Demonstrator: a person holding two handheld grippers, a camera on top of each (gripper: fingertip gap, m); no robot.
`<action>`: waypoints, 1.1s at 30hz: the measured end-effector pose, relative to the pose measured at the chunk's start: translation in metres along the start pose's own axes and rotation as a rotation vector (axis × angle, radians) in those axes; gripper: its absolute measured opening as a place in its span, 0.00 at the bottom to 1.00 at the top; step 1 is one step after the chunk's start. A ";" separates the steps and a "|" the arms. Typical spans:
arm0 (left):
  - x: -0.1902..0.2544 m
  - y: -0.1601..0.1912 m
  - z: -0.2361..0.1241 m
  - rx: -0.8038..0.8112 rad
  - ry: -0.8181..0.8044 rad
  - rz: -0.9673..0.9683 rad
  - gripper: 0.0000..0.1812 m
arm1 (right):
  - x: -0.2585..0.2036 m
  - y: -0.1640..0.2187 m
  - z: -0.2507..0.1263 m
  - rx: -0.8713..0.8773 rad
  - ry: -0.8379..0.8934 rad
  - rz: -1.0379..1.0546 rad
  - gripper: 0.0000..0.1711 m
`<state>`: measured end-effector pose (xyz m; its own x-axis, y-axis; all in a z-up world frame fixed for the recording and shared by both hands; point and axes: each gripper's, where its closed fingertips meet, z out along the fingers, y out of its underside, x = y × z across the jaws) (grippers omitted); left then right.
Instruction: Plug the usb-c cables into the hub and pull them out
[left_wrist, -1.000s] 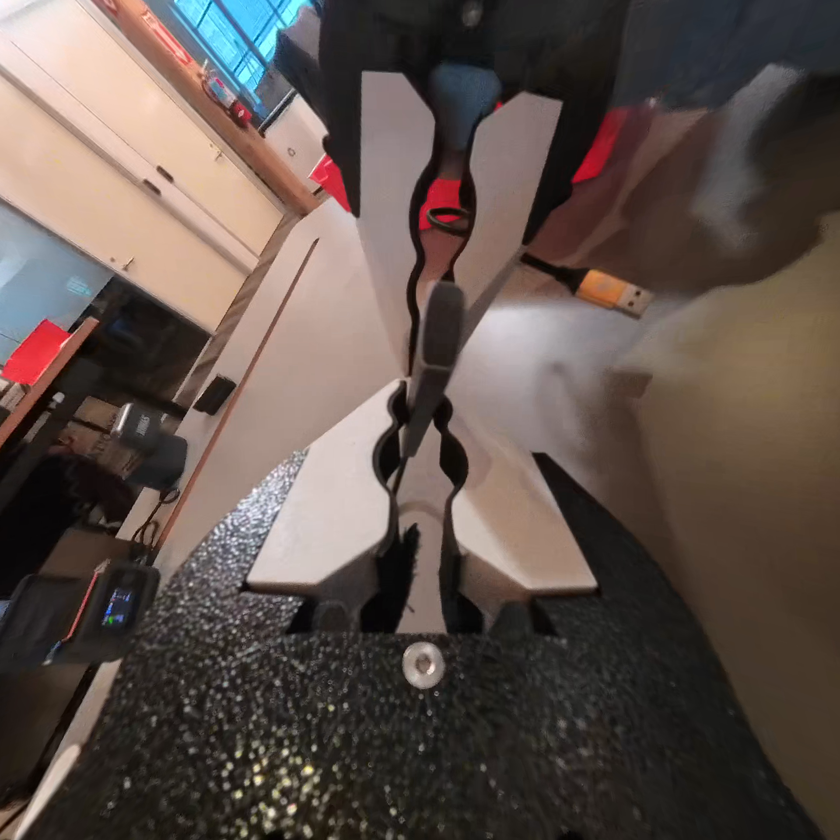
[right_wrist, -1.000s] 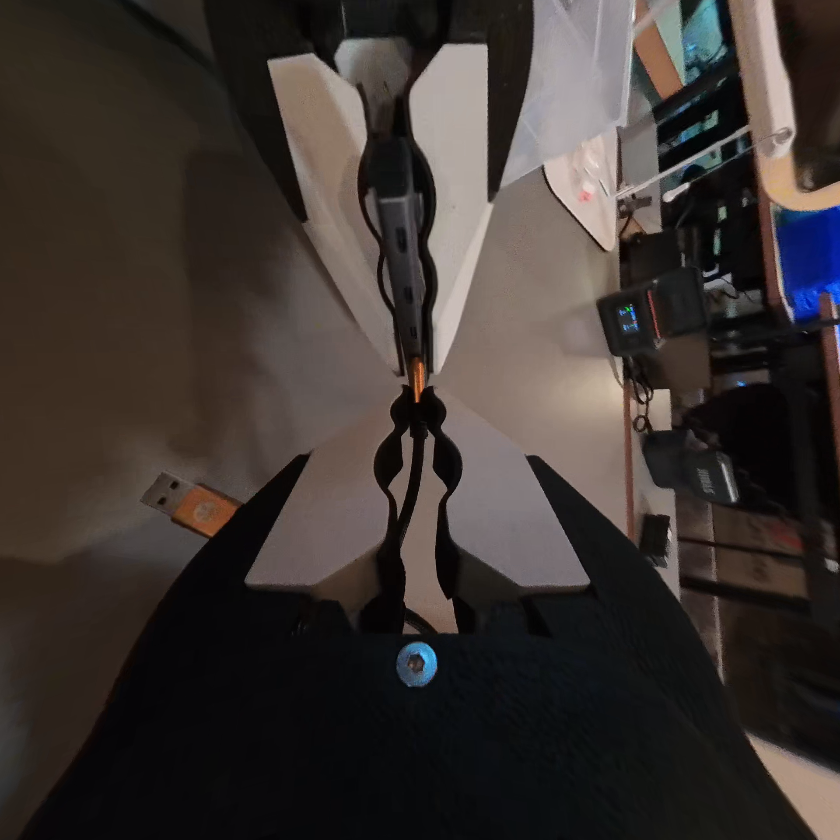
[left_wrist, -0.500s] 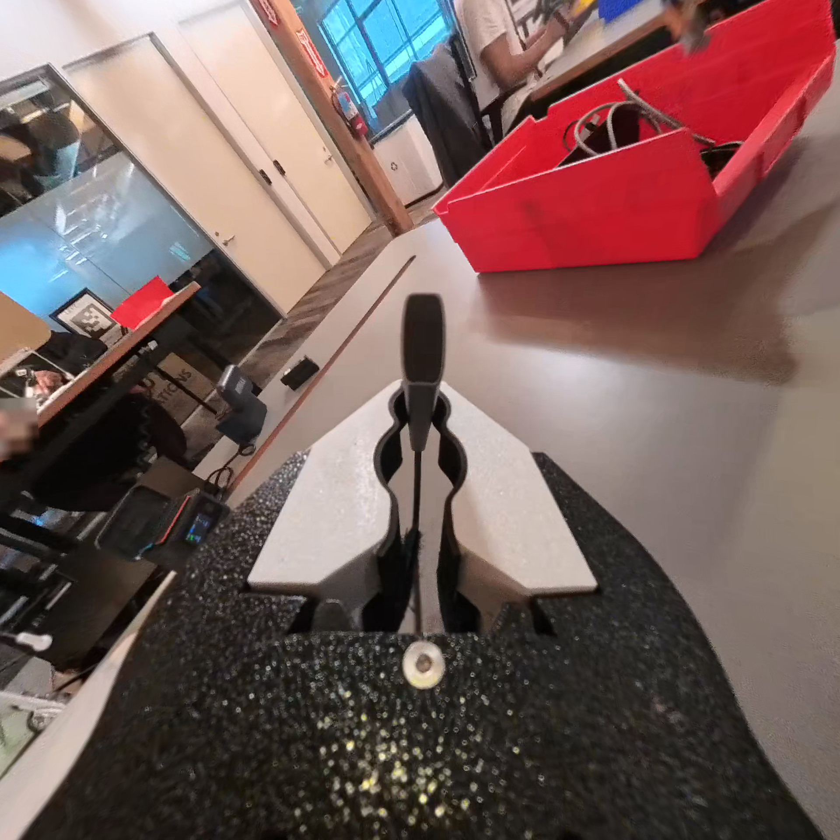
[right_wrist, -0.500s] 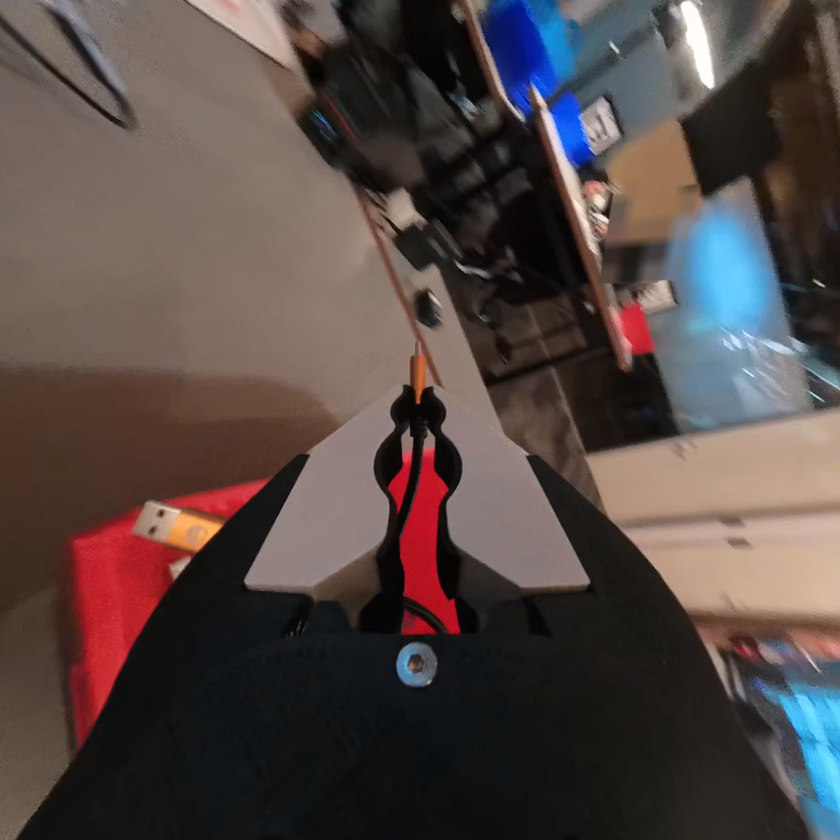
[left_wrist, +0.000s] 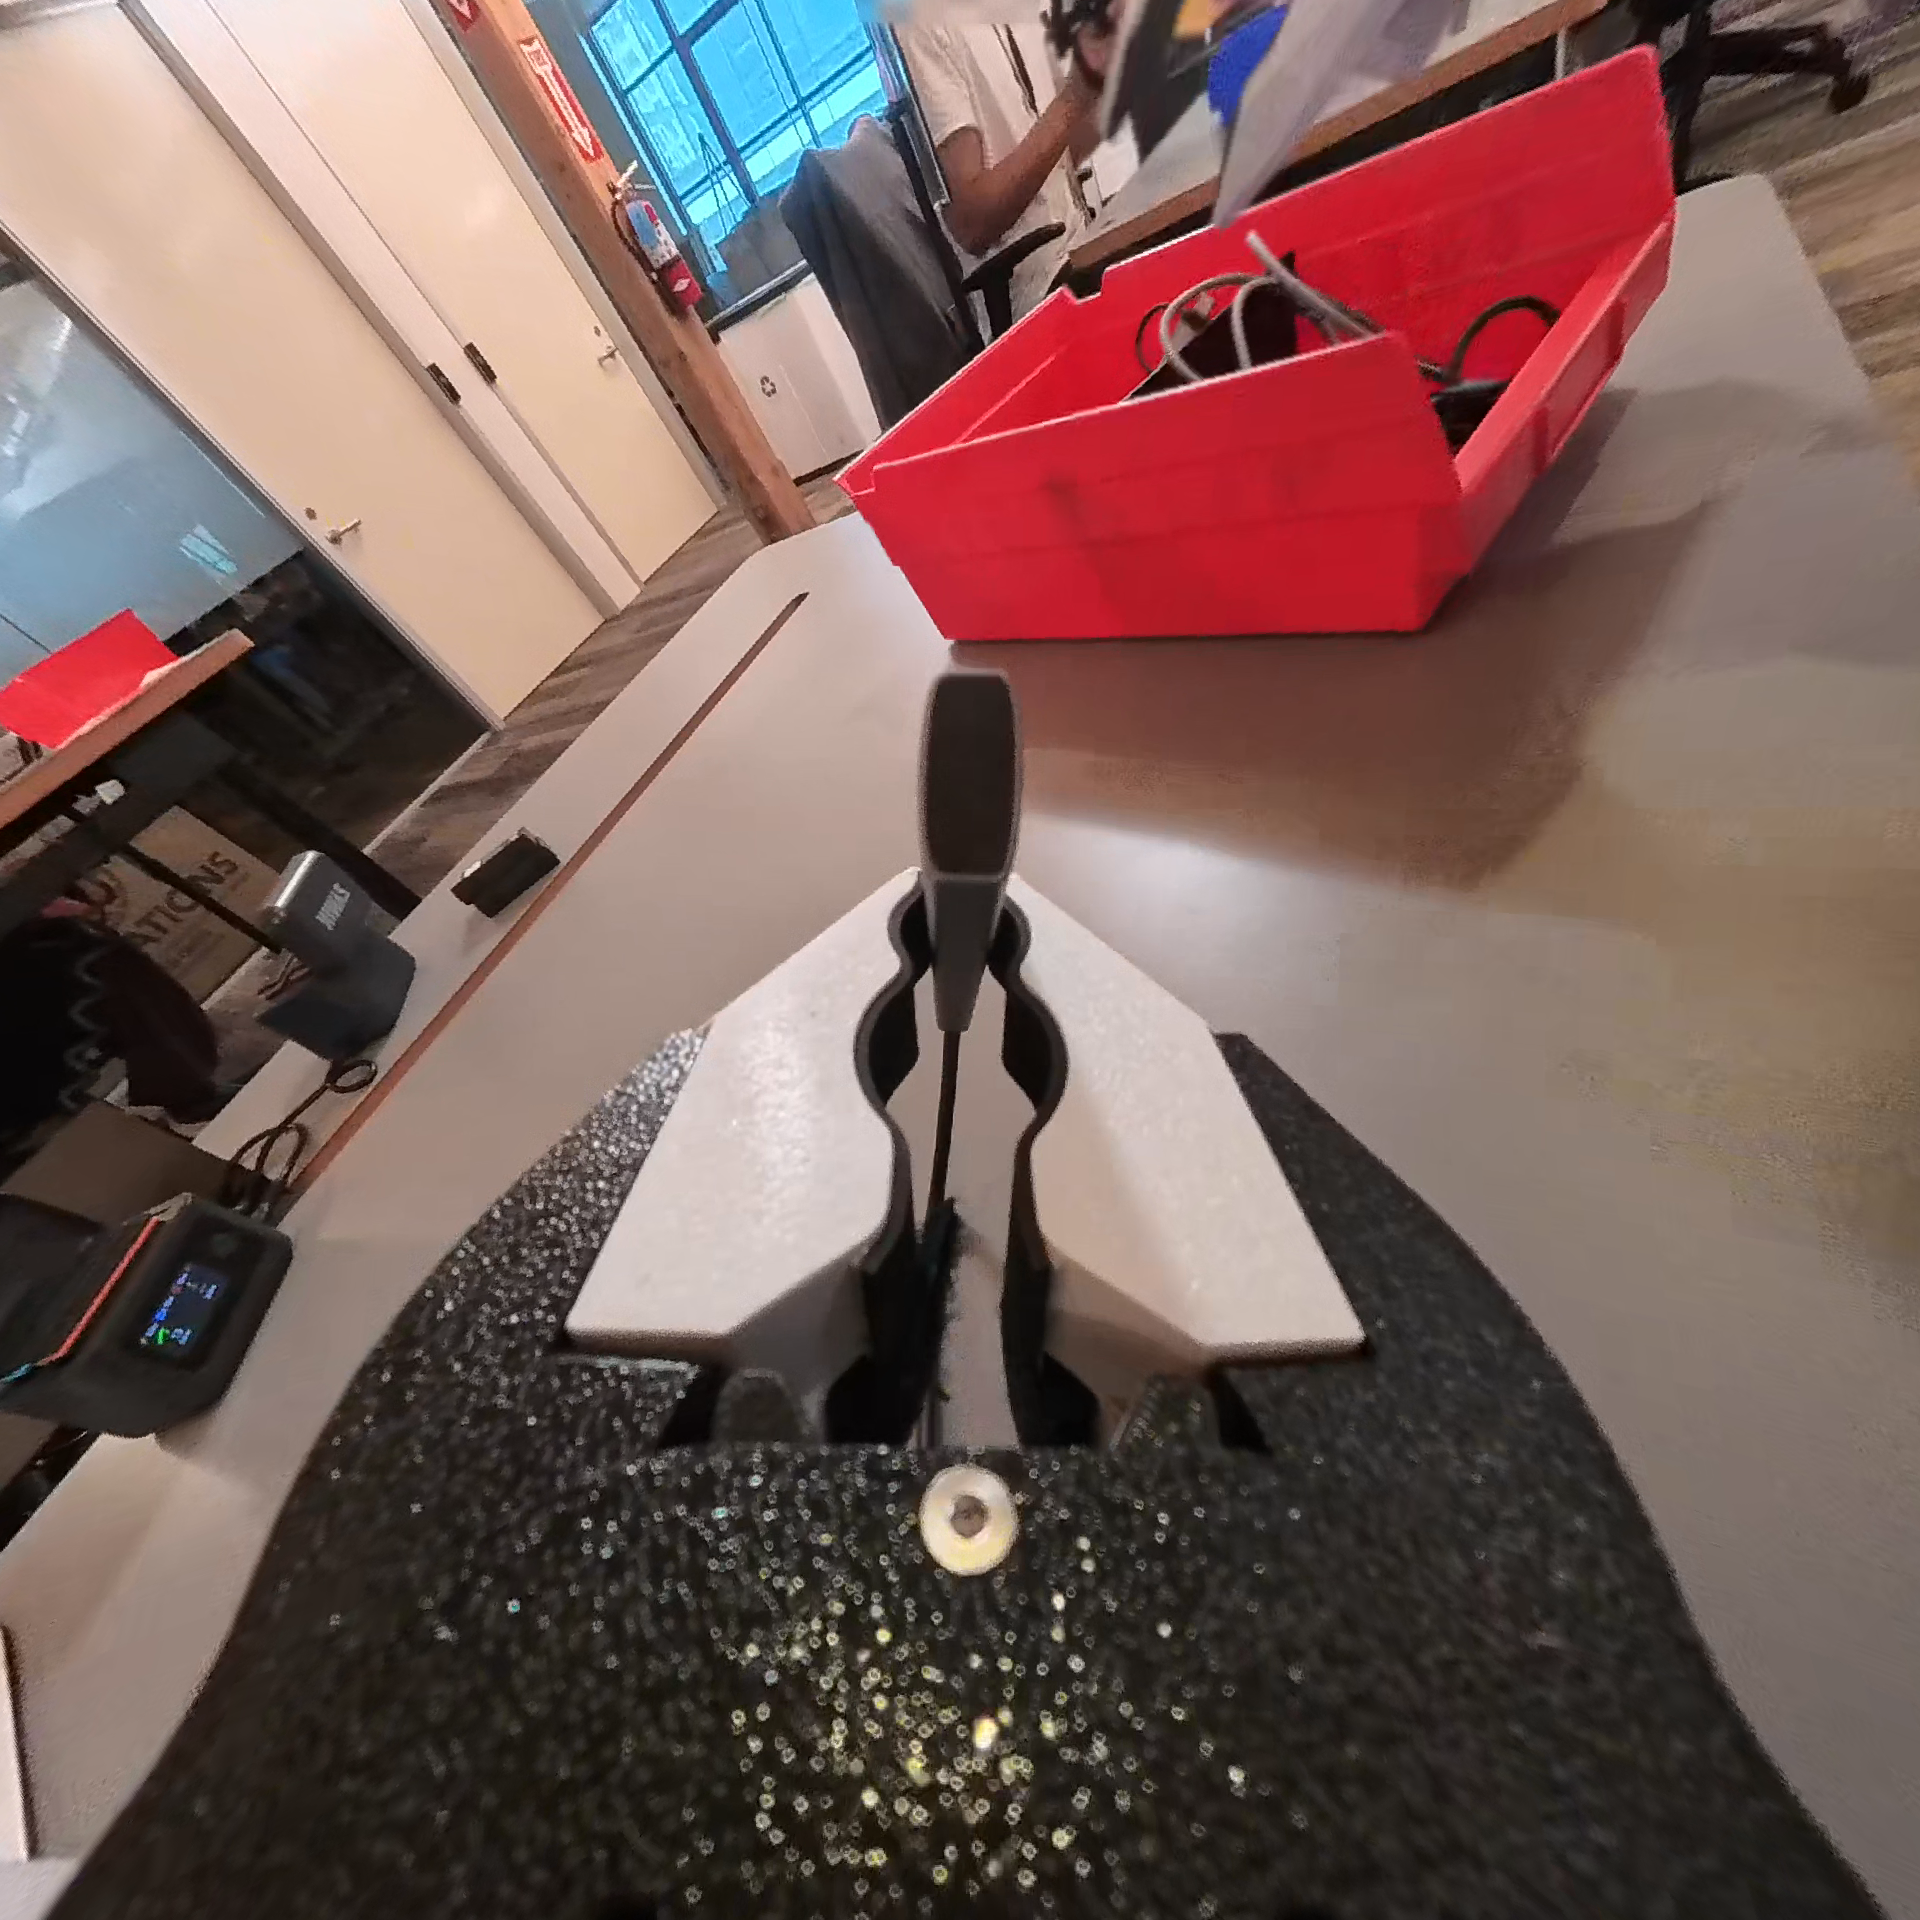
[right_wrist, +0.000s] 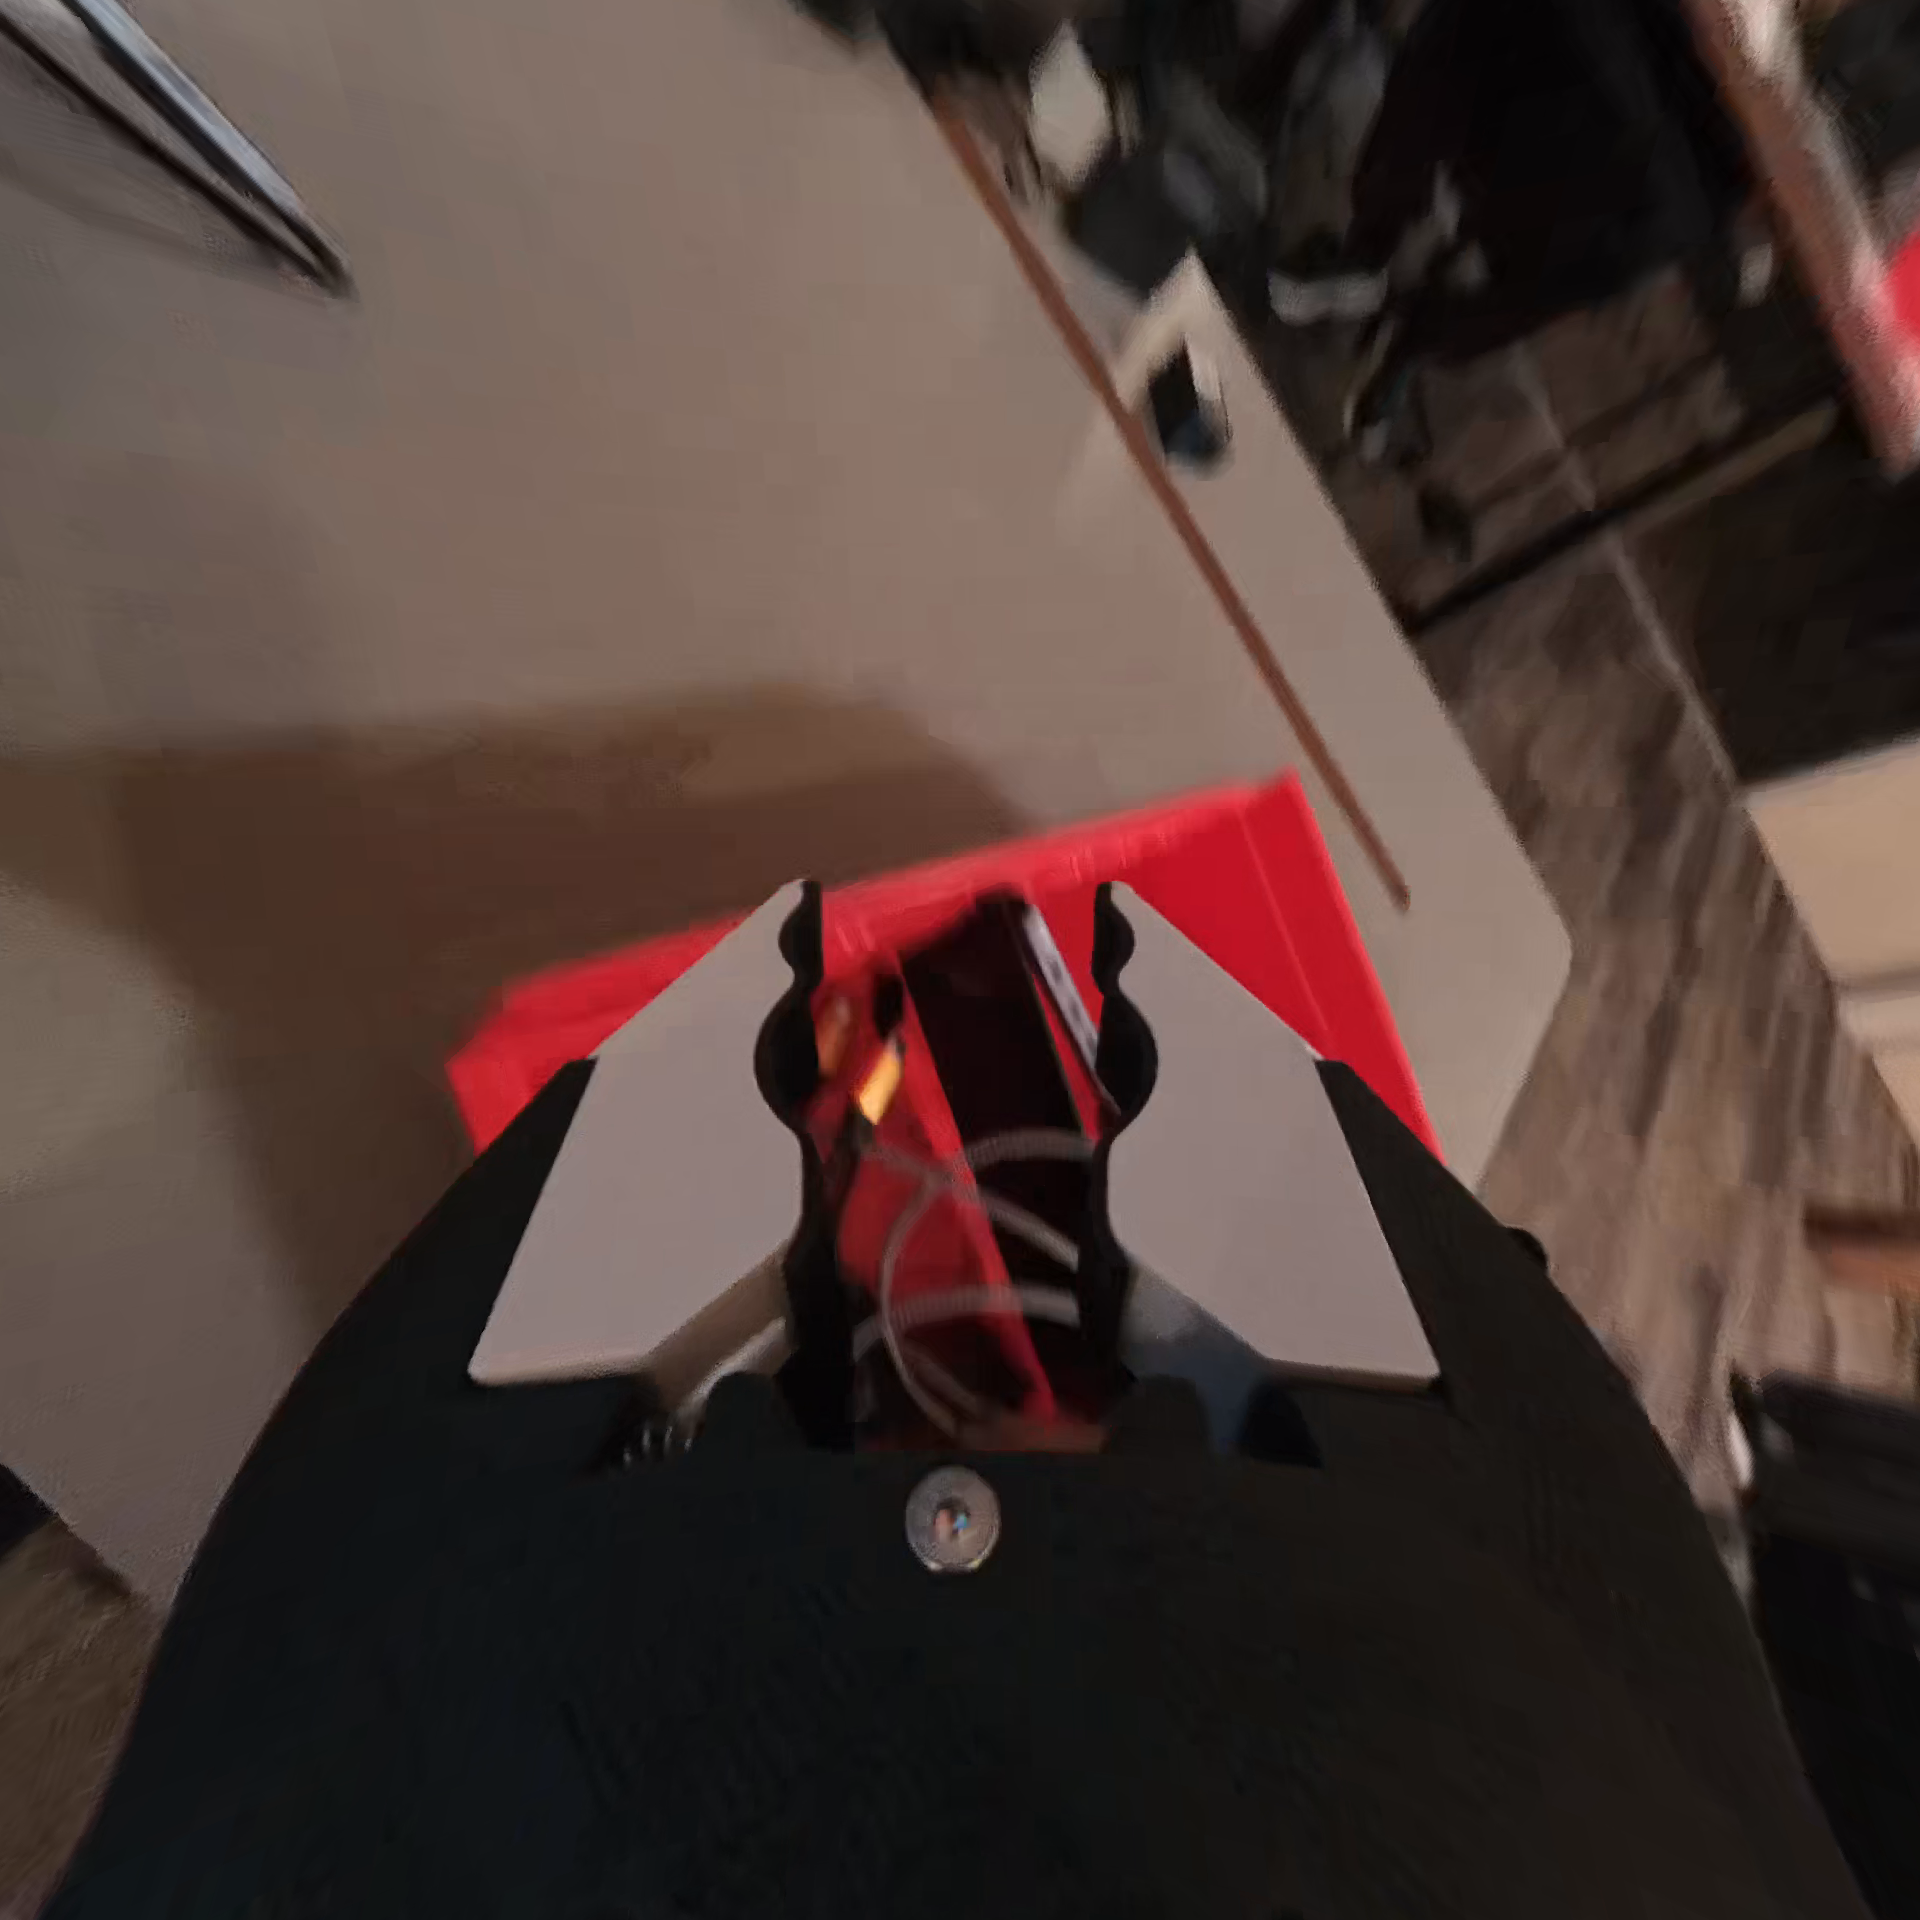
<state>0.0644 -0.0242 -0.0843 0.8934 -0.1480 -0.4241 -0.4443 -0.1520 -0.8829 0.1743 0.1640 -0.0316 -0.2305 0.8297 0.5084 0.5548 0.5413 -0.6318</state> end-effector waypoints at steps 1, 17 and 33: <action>0.000 0.000 0.001 -0.002 -0.001 0.003 0.04 | -0.015 -0.026 0.001 0.073 -0.023 -0.050 0.29; 0.024 -0.004 0.007 -0.010 -0.016 0.253 0.05 | -0.200 -0.158 0.053 0.451 -0.351 -0.692 0.05; -0.025 -0.015 -0.018 0.111 -0.250 0.111 0.24 | 0.100 0.040 0.026 -0.258 -0.045 -0.114 0.05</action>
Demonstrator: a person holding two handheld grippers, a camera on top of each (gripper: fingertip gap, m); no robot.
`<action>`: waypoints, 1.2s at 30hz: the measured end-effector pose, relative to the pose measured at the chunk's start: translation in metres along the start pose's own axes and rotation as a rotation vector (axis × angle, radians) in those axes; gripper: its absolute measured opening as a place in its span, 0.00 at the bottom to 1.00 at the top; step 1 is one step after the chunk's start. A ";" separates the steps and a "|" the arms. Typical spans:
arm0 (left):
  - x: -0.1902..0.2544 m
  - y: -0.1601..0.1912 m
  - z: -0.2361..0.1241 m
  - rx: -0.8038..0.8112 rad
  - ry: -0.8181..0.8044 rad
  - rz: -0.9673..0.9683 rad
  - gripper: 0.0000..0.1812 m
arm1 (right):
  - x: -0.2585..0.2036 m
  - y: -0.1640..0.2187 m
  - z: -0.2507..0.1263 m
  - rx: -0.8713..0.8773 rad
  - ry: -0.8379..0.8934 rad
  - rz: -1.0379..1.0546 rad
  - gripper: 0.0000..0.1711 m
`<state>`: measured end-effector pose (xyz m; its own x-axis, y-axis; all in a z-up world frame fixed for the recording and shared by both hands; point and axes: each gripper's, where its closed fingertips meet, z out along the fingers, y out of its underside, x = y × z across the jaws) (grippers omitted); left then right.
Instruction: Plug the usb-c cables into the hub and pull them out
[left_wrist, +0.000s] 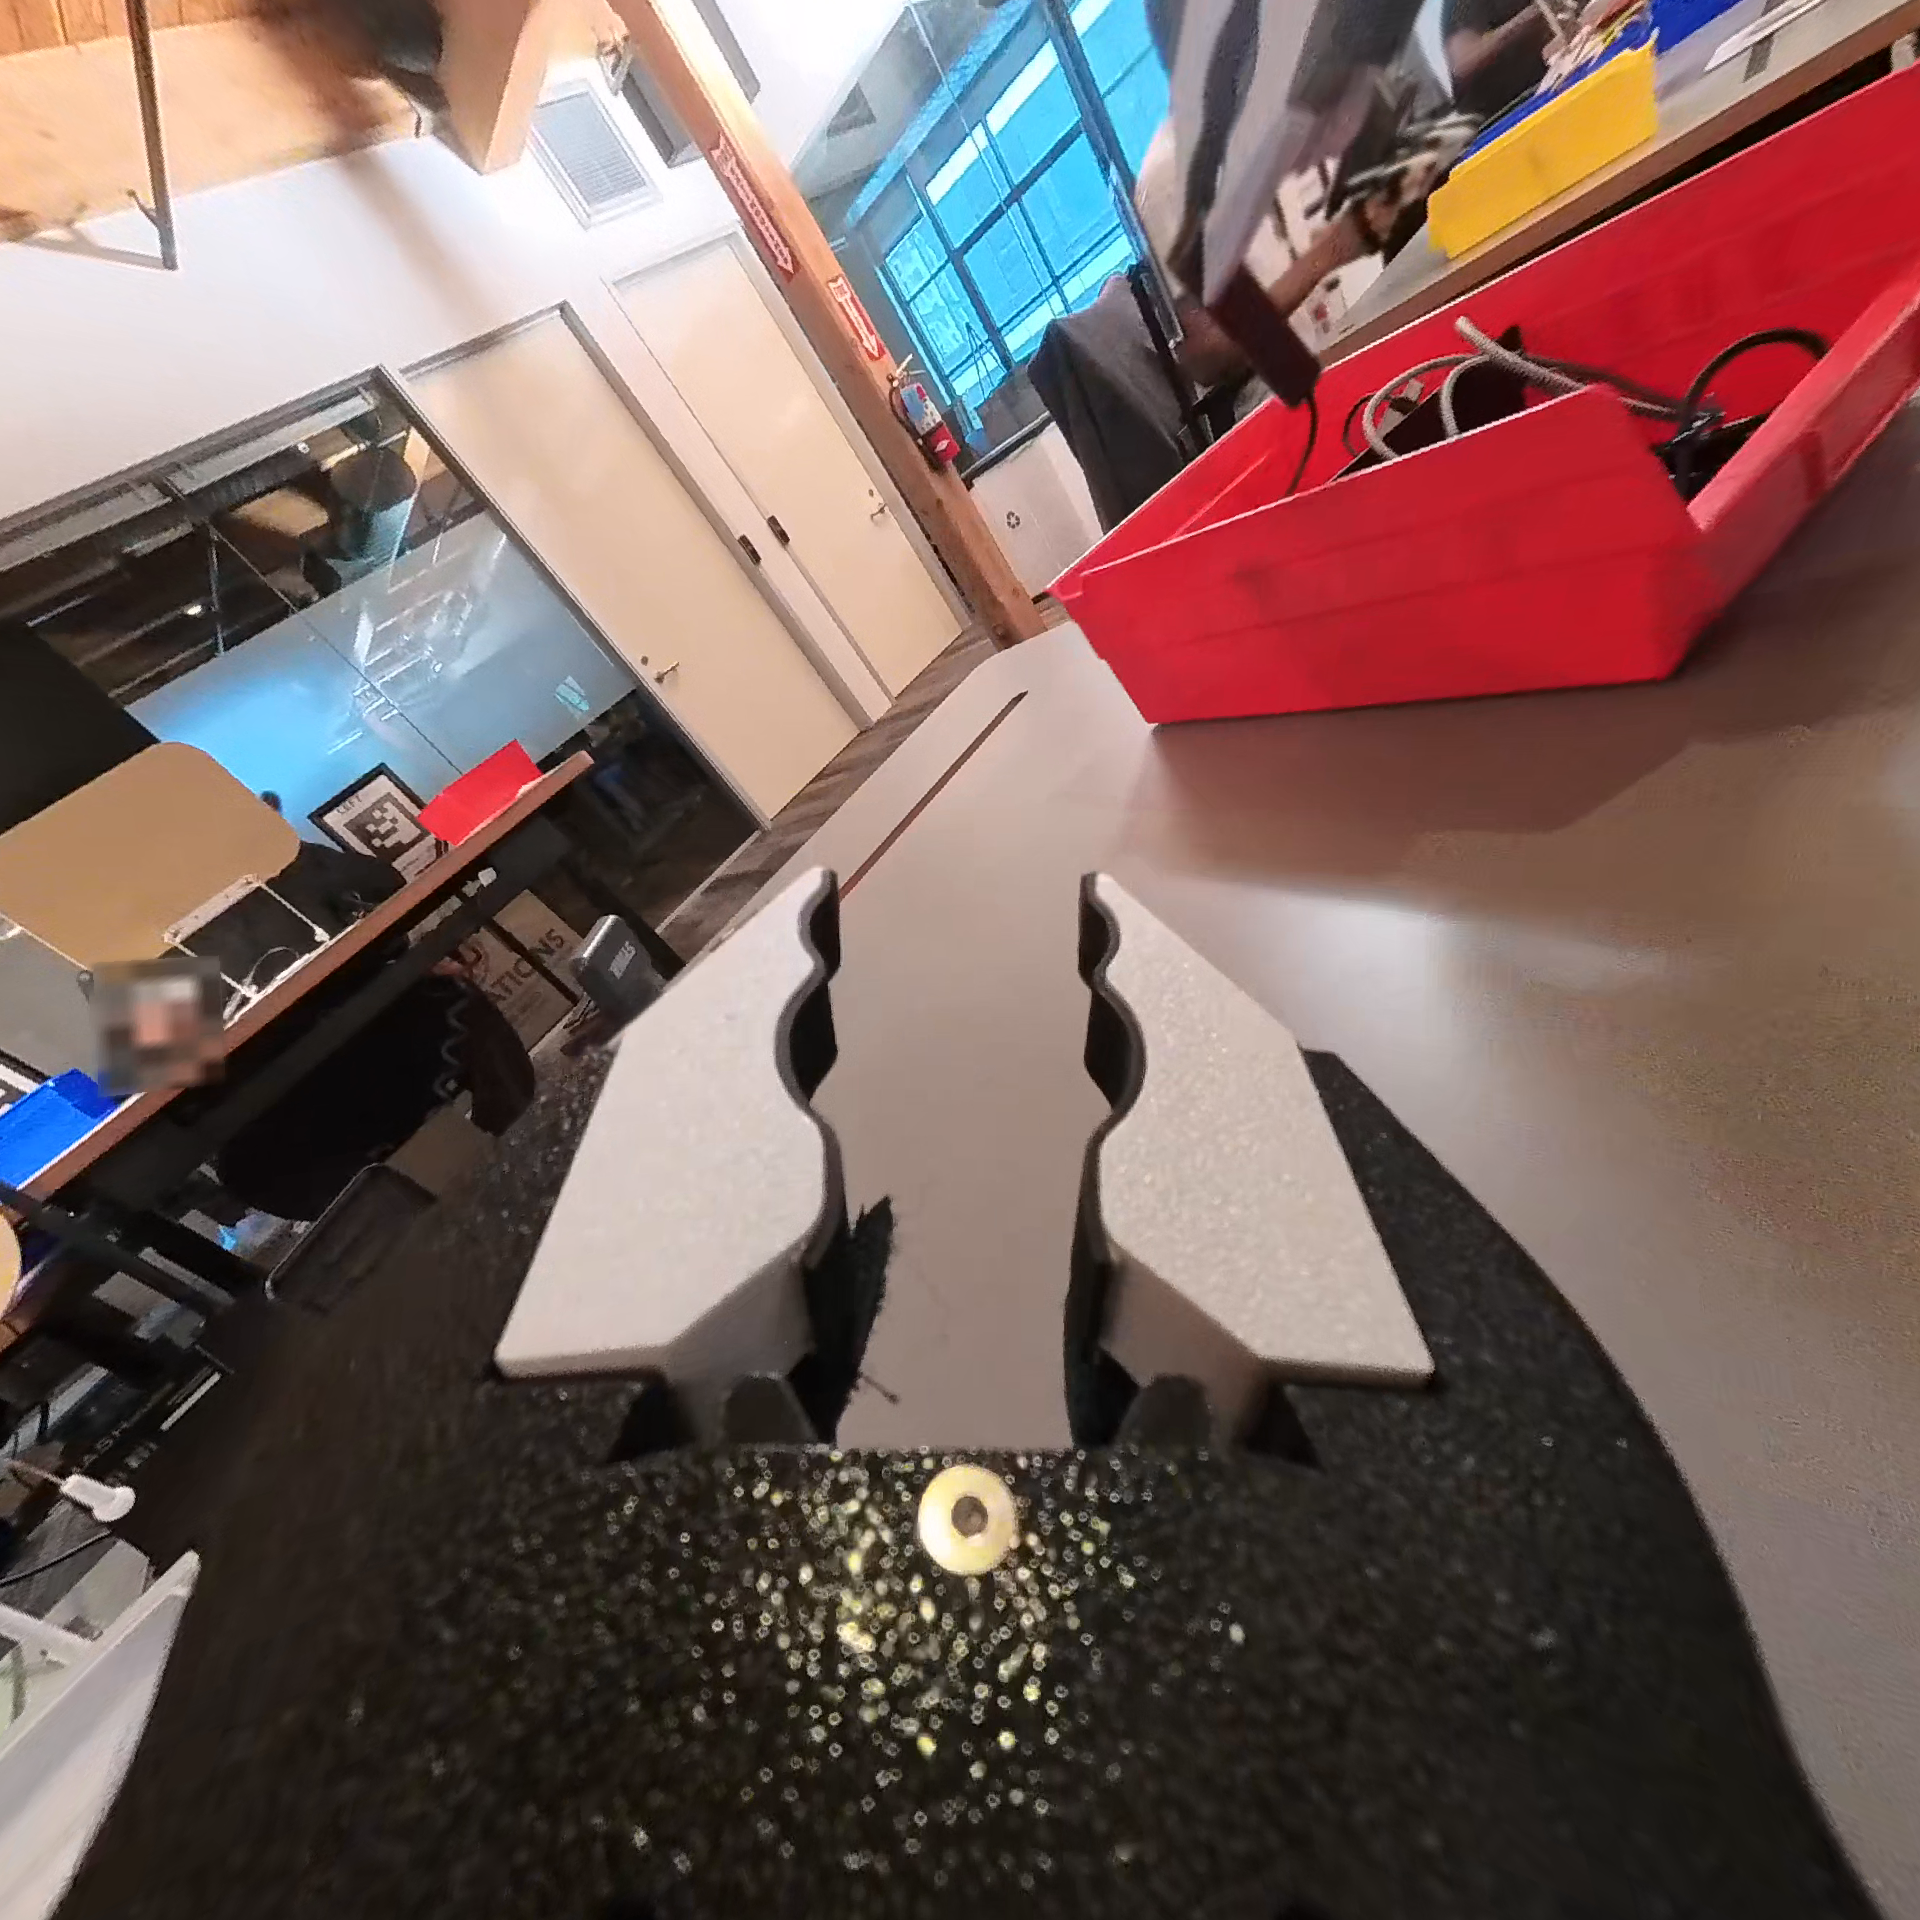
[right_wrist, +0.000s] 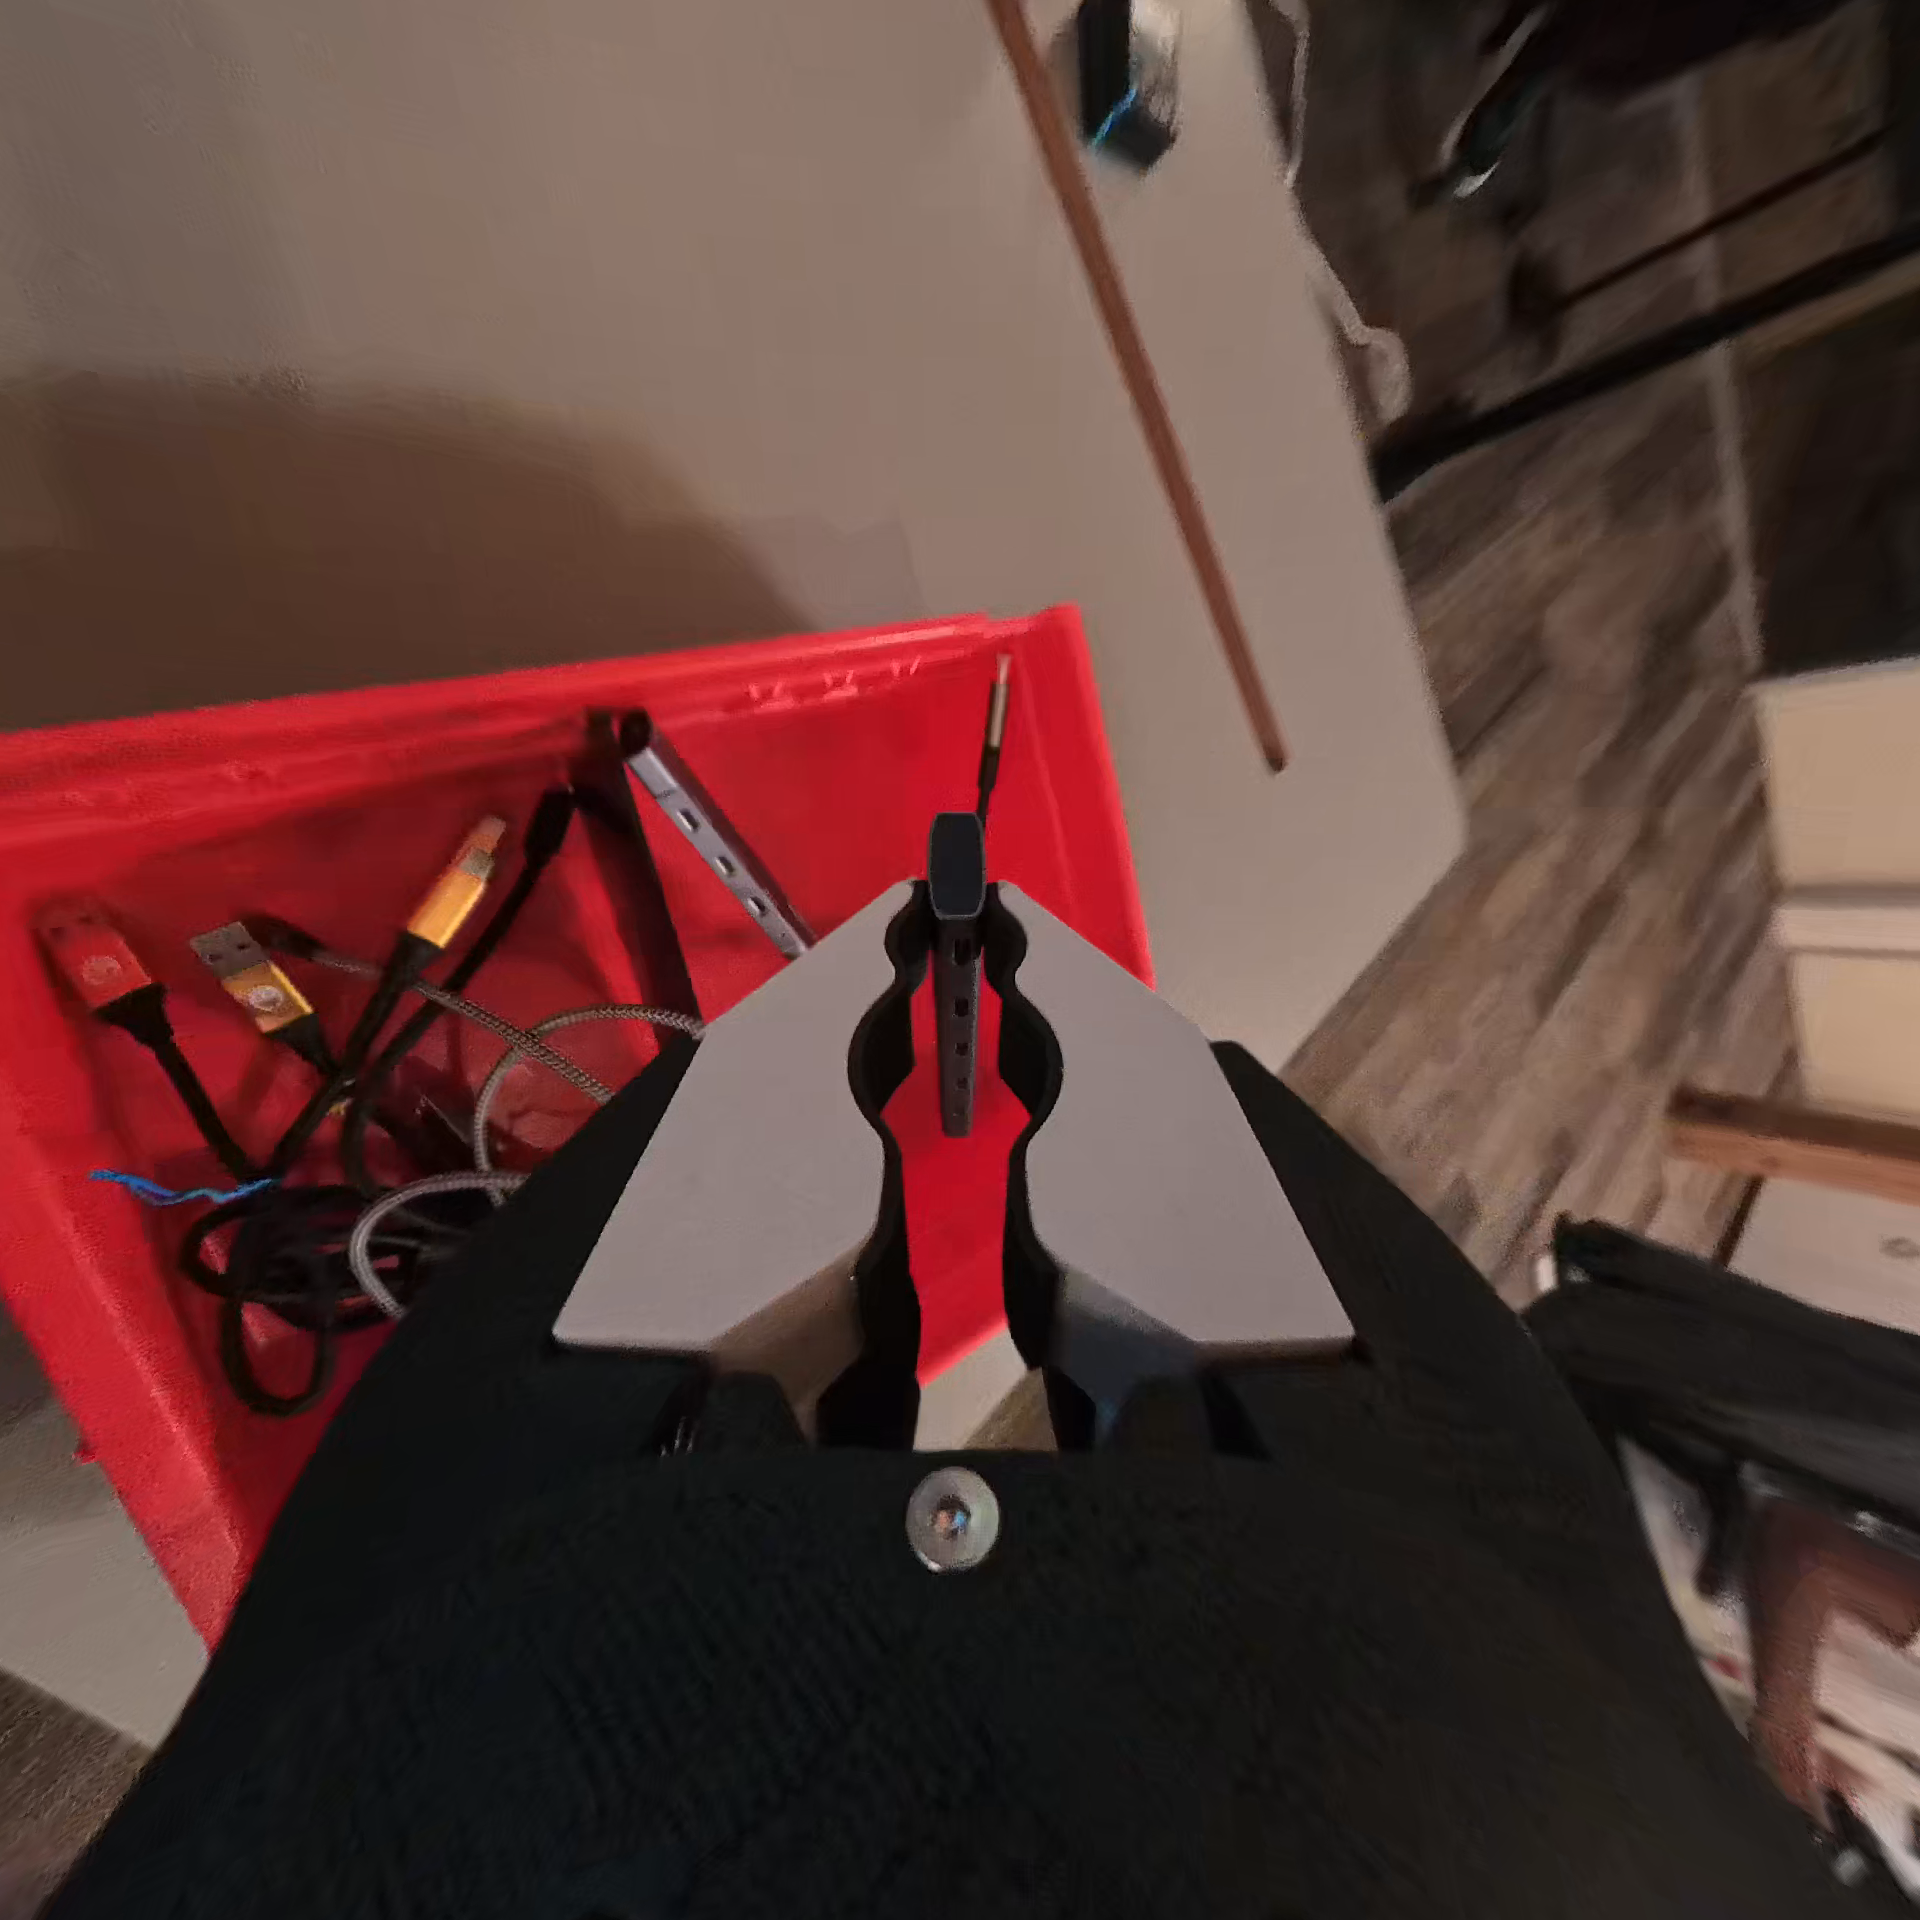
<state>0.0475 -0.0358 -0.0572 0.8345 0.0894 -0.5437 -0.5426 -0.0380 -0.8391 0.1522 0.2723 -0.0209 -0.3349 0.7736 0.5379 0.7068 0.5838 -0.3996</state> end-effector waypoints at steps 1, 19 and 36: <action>0.000 0.001 0.000 -0.005 0.001 0.000 0.24 | -0.002 0.008 0.013 -0.032 -0.034 0.020 0.05; -0.032 0.022 -0.008 -0.176 -0.089 -0.306 0.75 | -0.034 0.107 -0.056 -0.013 0.505 0.721 0.52; -0.056 0.119 -0.212 -1.082 -0.403 -0.606 0.53 | -0.116 0.178 -0.011 -0.141 0.203 1.026 0.07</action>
<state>-0.0435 -0.2567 -0.1304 0.7281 0.6582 -0.1914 0.4169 -0.6468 -0.6387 0.3236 0.2841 -0.1463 0.5656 0.8173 0.1101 0.6625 -0.3709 -0.6507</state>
